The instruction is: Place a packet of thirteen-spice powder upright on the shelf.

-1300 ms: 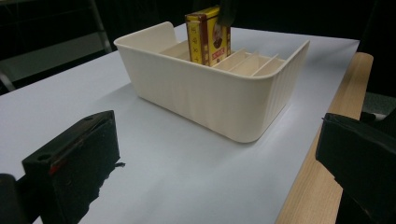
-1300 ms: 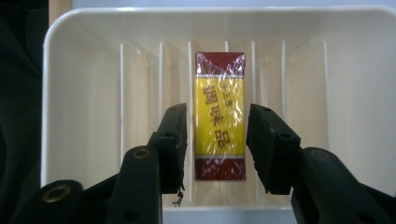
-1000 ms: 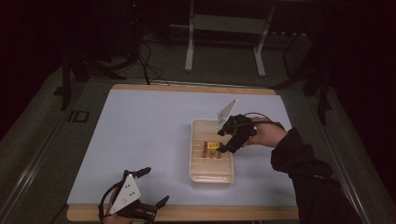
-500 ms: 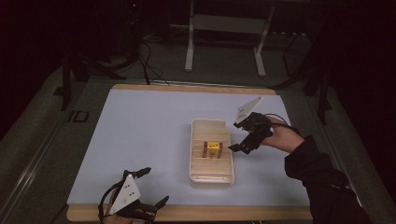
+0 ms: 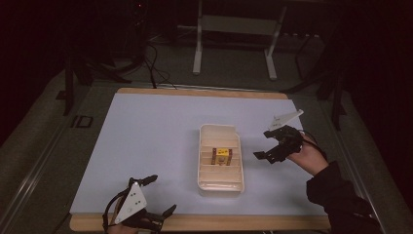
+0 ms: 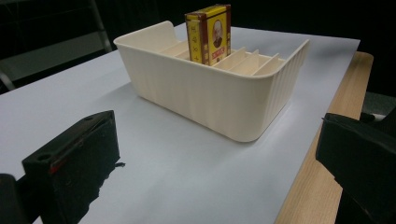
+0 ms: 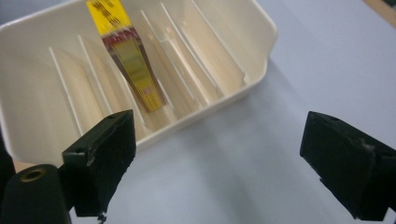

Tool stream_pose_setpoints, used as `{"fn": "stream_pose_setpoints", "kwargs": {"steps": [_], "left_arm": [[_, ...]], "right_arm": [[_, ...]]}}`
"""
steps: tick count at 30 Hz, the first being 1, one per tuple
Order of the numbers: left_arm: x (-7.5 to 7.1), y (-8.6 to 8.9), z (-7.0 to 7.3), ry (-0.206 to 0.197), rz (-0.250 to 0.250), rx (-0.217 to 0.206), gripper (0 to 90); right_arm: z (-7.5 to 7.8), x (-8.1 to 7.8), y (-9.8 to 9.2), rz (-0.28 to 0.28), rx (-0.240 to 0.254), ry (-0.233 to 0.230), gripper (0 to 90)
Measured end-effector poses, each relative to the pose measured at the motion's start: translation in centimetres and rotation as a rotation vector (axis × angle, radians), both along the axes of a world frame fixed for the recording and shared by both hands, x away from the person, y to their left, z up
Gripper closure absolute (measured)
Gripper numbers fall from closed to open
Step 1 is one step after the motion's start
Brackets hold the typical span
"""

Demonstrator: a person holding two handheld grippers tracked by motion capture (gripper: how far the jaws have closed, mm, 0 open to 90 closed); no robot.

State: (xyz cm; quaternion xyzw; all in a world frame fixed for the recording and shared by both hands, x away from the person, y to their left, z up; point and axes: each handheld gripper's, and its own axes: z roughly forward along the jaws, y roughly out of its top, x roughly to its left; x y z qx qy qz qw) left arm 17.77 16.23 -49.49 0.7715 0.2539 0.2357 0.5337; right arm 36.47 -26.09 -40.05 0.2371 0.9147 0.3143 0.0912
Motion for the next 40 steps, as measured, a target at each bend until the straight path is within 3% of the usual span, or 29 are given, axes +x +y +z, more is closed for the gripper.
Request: {"fn": "stream_pose_setpoints", "kwargs": {"steps": [4, 14, 25, 33, 40], "left_arm": [[0.0, 0.0, 0.0, -0.001, 0.0, 0.0, 0.0], [-0.1, 0.0, 0.0, -0.002, -0.001, -0.001, 0.0], [-0.1, -0.1, 0.0, 0.0, -0.005, 0.003, 0.0], [-0.1, 0.0, 0.1, -0.003, -0.007, 0.004, 0.0], [-0.1, -0.1, 0.1, -0.003, -0.009, 0.005, 0.0]], "right_arm": [[-1.6, -0.7, -0.5, -0.056, -0.026, -0.015, 10.6], [-4.8, -3.1, -2.0, -0.149, 0.05, -0.062, 10.7], [-6.4, -5.1, -5.4, -0.296, 0.189, -0.069, 12.7], [-7.1, -6.1, -6.5, -0.327, 0.181, -0.106, 12.7], [-7.1, -6.0, -6.9, -0.336, 0.21, -0.104, 12.7]]}}
